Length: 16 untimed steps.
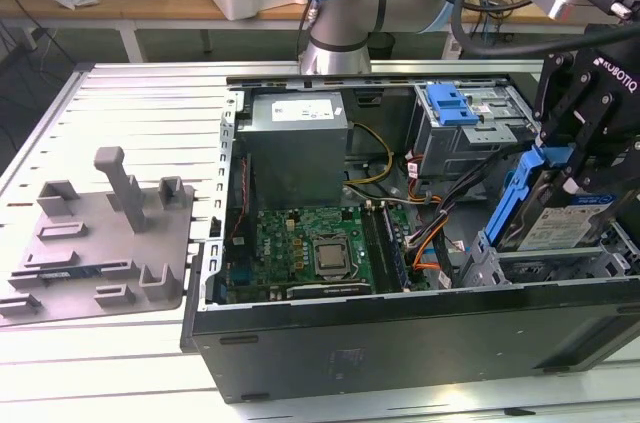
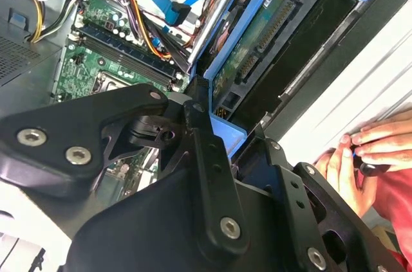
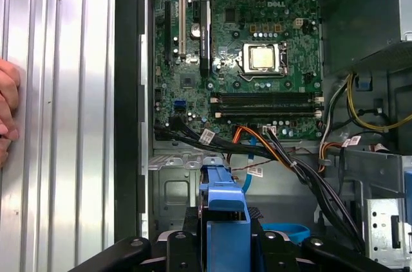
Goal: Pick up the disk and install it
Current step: 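Insert the disk into the insertion slot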
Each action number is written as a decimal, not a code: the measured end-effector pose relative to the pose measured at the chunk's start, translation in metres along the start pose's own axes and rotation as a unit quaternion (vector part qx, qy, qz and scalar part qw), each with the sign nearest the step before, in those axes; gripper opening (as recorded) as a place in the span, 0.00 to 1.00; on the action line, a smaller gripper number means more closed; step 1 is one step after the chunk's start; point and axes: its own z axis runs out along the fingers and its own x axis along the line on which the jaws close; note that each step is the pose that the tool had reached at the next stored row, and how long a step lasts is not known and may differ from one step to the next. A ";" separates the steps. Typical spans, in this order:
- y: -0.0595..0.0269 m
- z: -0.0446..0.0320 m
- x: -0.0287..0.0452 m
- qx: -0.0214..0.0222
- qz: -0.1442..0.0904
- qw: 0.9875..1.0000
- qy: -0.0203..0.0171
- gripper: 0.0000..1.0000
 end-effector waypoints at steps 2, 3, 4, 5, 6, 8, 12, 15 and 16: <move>0.0000 0.0002 0.0000 0.000 0.000 1.000 0.000 0.37; 0.0000 0.0003 0.0000 0.000 0.000 1.000 0.000 0.37; 0.0000 0.0004 0.0000 0.000 0.000 1.000 0.000 0.37; 0.0000 0.0004 0.0000 0.000 0.000 1.000 0.000 0.37; 0.0000 0.0004 0.0000 0.000 0.000 1.000 0.000 0.37; 0.0000 0.0004 0.0000 0.000 0.000 1.000 0.000 0.37; 0.0000 0.0005 0.0000 0.000 0.000 1.000 0.000 0.44; -0.0001 0.0005 0.0000 0.000 0.000 1.000 0.000 0.44; 0.0000 0.0005 0.0000 0.000 0.000 1.000 0.000 0.44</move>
